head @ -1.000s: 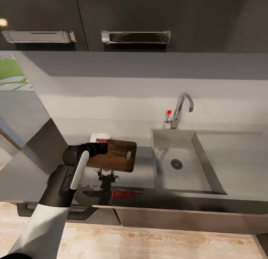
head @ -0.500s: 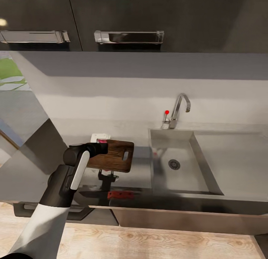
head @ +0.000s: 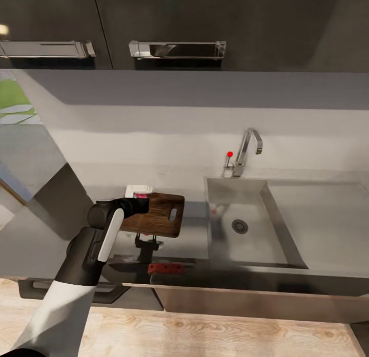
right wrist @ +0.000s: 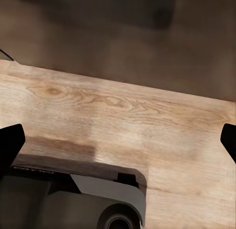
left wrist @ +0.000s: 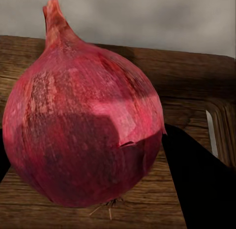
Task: In the kitchen, take the Vidalia onion out of the sink, dice it on the chopping board with the paring knife, put the diced onion into the bowl on the countertop, then place both the paring knife and the chopping board into the sink.
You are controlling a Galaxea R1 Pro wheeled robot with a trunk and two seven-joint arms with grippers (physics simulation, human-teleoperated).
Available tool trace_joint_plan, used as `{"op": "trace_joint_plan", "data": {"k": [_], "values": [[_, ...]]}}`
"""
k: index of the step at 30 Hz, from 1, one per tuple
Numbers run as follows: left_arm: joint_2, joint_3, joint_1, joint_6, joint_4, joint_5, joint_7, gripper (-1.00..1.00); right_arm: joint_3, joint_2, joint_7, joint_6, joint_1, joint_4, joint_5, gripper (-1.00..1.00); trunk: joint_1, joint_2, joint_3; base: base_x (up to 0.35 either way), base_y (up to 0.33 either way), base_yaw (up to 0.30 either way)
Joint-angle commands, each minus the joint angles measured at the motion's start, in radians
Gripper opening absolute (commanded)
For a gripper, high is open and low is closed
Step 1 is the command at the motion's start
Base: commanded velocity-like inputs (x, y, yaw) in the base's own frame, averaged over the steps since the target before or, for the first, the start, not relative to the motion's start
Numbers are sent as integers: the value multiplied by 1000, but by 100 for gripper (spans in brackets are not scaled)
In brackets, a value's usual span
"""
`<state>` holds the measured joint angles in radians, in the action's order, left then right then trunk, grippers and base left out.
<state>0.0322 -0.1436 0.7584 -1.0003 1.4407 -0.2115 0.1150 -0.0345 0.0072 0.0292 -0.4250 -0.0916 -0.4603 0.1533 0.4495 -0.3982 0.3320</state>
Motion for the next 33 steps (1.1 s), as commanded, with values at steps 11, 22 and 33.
{"op": "trace_joint_plan", "data": {"k": [11, 22, 33], "values": [[0, -1, 1, -4, -3, -9, 9, -100, -4, 0, 3, -3, 0, 0, 5, 100, 0, -2, 14, 0, 0, 0], [1, -1, 1, -3, -37, -9, 9, -100, -3, 0, 3, -3, 0, 0, 5, 100, 0, -2, 15, 0, 0, 0], [3, -1, 1, -3, -45, -9, 8, -100, 0, 0, 3, -5, 0, 1, 6, 100, 0, -2, 15, 0, 0, 0]]}}
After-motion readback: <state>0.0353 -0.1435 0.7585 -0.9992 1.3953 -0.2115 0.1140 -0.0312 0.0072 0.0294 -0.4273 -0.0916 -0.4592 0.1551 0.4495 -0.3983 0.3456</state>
